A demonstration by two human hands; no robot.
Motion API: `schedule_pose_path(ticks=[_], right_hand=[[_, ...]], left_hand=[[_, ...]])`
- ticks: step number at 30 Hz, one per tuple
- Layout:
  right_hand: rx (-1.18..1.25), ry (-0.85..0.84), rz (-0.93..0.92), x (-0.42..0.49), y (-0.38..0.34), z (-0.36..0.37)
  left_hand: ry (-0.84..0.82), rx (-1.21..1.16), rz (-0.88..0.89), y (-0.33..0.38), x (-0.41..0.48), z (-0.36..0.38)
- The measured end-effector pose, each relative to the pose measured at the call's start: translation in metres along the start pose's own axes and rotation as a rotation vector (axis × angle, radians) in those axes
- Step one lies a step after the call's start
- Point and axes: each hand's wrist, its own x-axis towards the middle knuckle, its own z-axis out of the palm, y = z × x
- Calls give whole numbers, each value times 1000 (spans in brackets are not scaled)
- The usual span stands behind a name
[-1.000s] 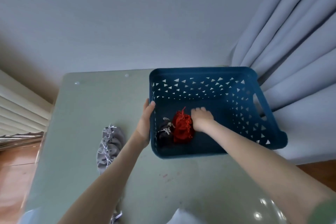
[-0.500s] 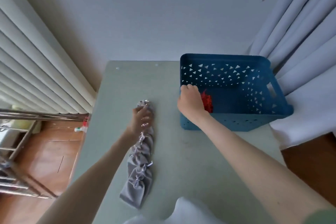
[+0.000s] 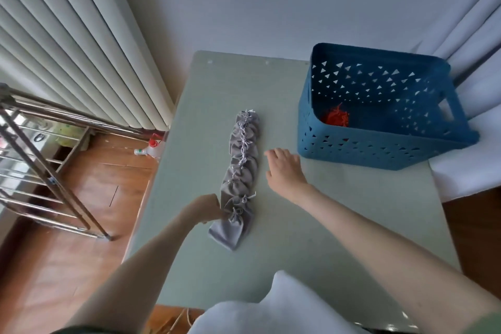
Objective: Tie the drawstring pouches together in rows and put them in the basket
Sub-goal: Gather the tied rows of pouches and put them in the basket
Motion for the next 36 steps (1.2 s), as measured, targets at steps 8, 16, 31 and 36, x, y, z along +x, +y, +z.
schedule_pose_path(ticks=[8,16,31,36], right_hand=[[694,-619,394,-27,-15,42],[646,-536,368,-36,-20,72],[832,-214,333,-27,-15,99],[1060,-315,223,-30,2,94]], left_hand=[[109,171,93,2,5,30],[6,-57,238,6,9,27],[-41,-753,-49,0,25,20],[281,-563,-70,-2,43,20]])
